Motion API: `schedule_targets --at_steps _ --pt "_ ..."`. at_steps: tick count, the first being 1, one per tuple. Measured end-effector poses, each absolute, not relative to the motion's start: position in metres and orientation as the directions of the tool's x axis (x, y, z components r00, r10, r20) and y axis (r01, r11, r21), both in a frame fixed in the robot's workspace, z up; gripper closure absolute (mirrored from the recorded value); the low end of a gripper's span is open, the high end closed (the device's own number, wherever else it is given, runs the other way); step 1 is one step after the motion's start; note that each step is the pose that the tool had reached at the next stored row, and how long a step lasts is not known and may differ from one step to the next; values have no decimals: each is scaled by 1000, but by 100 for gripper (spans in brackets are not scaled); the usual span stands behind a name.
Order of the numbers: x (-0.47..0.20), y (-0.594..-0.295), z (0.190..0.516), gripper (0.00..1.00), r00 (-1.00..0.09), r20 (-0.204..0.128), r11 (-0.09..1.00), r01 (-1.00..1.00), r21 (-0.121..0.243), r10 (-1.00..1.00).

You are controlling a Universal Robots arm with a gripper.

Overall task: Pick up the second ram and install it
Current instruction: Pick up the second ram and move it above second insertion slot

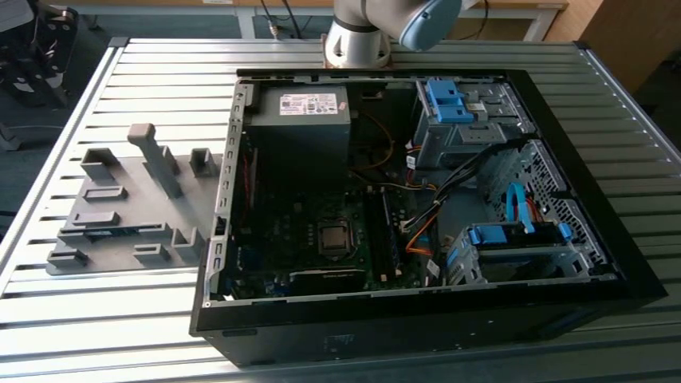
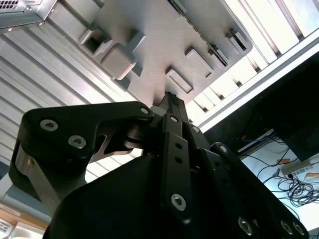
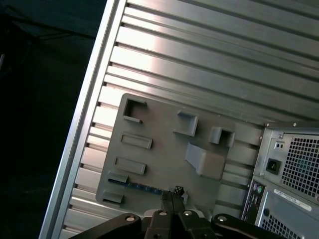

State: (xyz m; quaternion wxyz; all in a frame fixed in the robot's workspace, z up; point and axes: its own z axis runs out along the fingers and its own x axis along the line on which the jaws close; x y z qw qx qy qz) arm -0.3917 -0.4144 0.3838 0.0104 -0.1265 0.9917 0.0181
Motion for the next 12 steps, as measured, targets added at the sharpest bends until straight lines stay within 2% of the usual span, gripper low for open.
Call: schedule_targets --at_steps 12 --pt "-392 -415 384 89 -961 -25 960 -277 33 -276"
